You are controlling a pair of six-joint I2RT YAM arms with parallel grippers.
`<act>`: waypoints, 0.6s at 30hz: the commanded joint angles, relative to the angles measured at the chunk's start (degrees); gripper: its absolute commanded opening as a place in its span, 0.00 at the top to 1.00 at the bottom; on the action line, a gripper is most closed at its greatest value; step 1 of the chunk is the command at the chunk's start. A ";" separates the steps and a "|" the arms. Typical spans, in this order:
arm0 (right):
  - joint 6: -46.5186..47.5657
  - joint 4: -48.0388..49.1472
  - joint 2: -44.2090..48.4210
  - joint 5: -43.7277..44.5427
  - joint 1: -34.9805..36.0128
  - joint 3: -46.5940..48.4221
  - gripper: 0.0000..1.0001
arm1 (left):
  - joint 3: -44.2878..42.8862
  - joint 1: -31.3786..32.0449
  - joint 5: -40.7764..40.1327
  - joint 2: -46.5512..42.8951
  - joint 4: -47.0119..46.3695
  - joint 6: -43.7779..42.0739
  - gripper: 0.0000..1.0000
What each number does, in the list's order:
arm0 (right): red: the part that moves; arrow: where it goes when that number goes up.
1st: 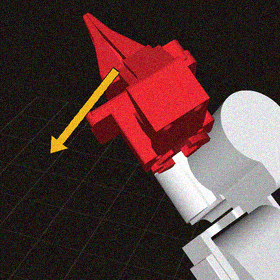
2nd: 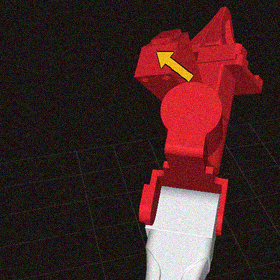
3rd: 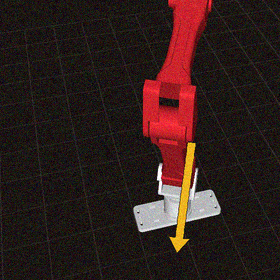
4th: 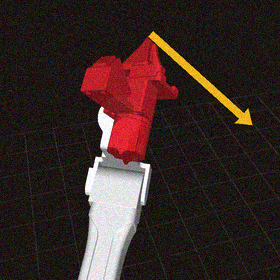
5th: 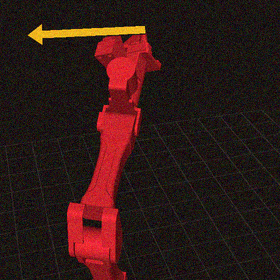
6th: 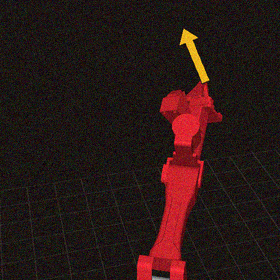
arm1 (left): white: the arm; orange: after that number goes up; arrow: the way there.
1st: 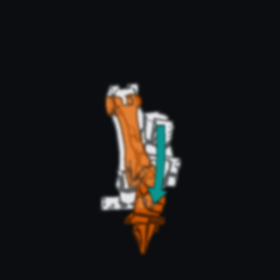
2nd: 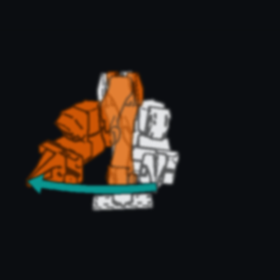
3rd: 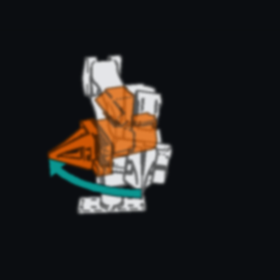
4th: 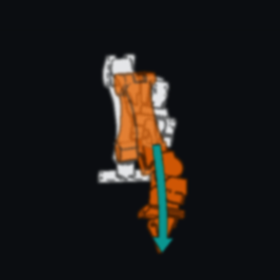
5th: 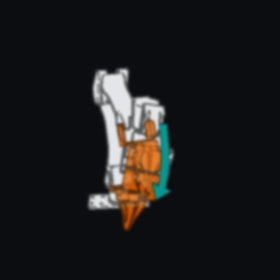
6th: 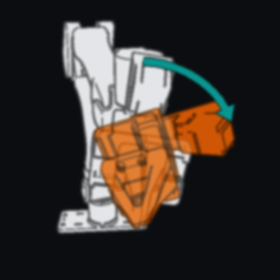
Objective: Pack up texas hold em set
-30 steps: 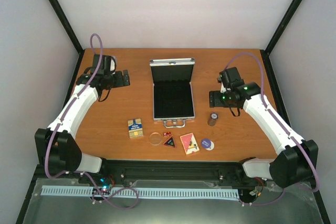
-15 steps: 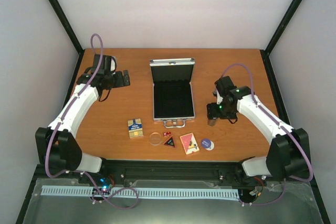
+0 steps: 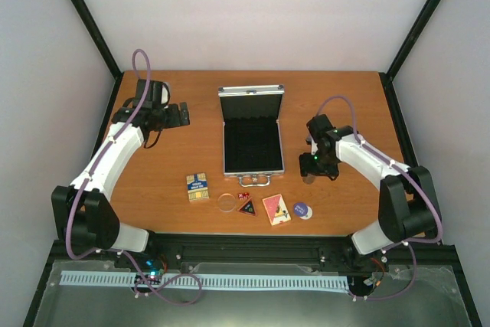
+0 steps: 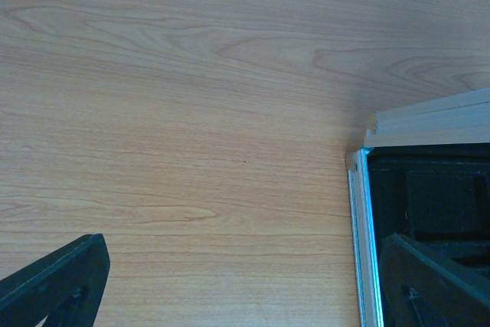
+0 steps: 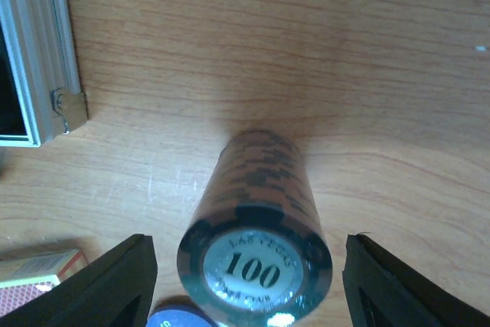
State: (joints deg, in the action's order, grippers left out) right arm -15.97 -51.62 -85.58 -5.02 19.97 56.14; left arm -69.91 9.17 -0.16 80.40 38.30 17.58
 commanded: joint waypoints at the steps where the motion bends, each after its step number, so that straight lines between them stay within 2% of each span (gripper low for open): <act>1: -0.17 1.67 -2.14 0.53 0.40 0.79 0.33 | -0.67 0.35 0.22 -1.13 0.54 -0.10 0.00; 18: 0.66 2.95 -5.60 1.79 0.42 0.69 0.44 | -0.24 0.34 -0.76 -1.06 1.20 0.21 0.00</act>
State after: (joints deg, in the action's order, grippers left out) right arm -15.73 -49.45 -90.32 -3.60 19.97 56.21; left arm -69.89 9.19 -0.34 80.40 38.41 17.61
